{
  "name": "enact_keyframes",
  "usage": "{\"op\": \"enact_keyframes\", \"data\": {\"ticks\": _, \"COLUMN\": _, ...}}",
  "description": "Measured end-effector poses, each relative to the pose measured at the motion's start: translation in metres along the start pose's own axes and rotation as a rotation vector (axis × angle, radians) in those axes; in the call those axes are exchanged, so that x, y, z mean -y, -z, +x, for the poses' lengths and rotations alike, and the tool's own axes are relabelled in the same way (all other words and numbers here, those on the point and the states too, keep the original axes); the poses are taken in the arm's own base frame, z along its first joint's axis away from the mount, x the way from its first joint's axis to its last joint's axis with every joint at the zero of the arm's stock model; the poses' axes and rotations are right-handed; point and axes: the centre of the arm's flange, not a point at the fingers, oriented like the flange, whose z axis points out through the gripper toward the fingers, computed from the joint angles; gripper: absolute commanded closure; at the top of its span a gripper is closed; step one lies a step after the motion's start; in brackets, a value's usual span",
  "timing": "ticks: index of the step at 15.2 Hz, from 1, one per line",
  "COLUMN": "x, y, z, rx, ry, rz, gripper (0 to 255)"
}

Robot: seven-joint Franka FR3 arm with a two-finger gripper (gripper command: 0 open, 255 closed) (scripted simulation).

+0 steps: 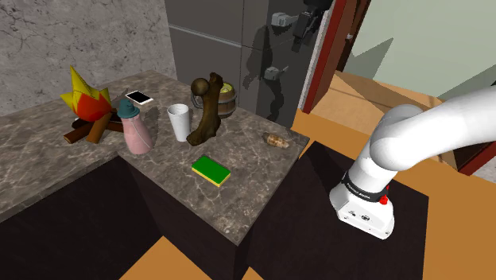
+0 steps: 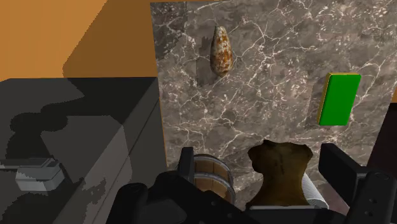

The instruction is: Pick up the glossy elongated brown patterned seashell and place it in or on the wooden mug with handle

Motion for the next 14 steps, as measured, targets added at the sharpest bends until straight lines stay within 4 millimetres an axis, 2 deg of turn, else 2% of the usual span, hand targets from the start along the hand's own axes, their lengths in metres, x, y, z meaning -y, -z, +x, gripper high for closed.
{"op": "enact_keyframes", "data": {"ticks": 1, "x": 0.000, "y": 0.000, "z": 0.000, "rx": 0.000, "ry": 0.000, "rz": 0.000, "gripper": 0}}
{"op": "enact_keyframes", "data": {"ticks": 3, "x": 0.000, "y": -0.015, "z": -0.003, "rx": 0.001, "ry": 0.002, "rz": 0.003, "gripper": 0}}
{"op": "enact_keyframes", "data": {"ticks": 14, "x": -0.009, "y": -0.157, "z": -0.022, "rx": 0.010, "ry": 0.025, "rz": 0.028, "gripper": 0}}
